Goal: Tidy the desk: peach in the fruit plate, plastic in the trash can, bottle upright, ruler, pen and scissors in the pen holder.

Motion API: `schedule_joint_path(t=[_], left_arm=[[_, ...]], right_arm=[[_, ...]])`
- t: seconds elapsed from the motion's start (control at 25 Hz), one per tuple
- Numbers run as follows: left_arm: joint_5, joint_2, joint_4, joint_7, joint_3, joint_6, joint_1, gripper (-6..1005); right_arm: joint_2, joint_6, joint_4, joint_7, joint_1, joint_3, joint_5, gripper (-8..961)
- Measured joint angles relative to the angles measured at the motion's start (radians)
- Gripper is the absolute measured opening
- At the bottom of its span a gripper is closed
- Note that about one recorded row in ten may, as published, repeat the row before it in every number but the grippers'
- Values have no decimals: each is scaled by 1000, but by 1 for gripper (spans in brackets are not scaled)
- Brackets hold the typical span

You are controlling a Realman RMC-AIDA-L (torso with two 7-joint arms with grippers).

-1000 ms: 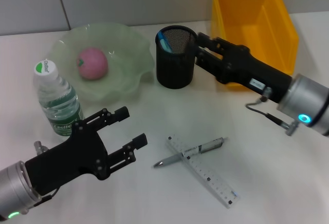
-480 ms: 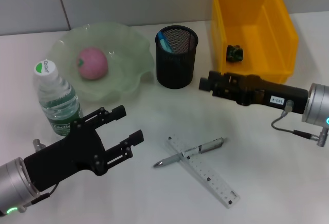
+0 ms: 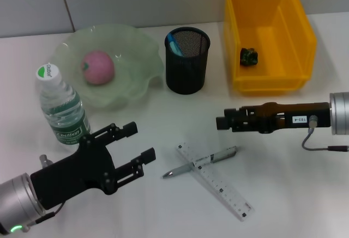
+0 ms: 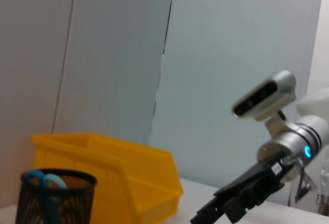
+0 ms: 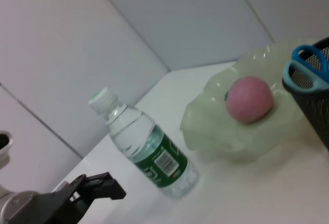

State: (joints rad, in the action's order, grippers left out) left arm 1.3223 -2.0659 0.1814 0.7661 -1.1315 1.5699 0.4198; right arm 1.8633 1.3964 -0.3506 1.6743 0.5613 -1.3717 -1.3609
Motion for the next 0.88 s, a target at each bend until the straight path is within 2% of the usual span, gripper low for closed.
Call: schedule_joint_path(t=[0.2,0.32,0.52,0.76,0.88], left_arm=[[0,0,1,6,-17,-12,0,671],[0,0,6,3,-20,-15,-1,670],[0,1,15,4,-21,-25,-7,670],[0,1,16,8,-21,-39,-7,670],[0,3,17,9,-21,-45,-9,670]], right_arm=[[-23,33,-21,128,61,43,-185,633],[-28,40,-51,232,109,47,-298,633],[-22,43,-152,390,168,48,-457,633],[-17,60,-200,489,245,42,-550,633],[-3,76,-240,549,279,37,-612,633]])
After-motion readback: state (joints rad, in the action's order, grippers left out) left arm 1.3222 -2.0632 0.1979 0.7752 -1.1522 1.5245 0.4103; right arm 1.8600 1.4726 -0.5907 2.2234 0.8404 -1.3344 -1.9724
